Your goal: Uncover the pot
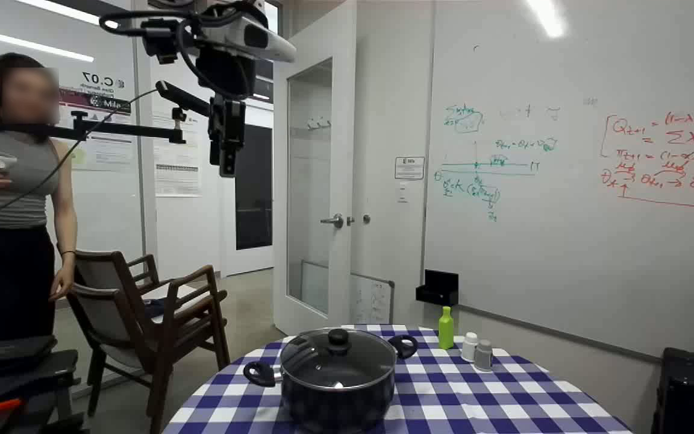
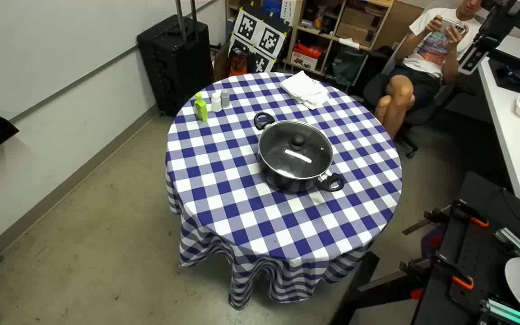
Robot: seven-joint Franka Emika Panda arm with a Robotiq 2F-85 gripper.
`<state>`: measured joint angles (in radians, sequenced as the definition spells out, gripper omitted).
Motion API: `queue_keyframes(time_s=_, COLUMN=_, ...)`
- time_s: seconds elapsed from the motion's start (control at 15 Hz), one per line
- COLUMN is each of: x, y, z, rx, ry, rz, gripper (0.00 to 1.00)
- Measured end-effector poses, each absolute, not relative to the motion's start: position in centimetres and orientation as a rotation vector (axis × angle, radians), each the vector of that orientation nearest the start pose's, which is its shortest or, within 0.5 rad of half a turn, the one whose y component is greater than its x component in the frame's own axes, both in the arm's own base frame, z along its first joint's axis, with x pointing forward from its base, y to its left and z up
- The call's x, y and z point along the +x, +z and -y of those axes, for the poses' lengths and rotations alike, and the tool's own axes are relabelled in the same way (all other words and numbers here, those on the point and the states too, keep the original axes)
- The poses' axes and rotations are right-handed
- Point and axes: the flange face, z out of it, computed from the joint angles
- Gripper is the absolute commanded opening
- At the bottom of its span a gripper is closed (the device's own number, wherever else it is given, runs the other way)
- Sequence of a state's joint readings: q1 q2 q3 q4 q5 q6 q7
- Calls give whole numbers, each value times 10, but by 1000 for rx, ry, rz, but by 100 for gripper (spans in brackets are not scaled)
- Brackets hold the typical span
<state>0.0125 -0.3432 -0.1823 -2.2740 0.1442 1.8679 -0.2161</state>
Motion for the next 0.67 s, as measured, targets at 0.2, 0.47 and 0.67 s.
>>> queue_keyframes(time_s=0.2, x=437, y=487, z=69, rx=-2935, ry=46, rz=16, gripper=100)
queue_keyframes(time_s=0.47, x=441, y=484, z=73, rx=-2961, ry=29, rz=10, gripper=100)
queue_keyframes(time_s=0.67, x=455, y=472, z=78, rx=-3015, ry=-9, rz=37, gripper=100)
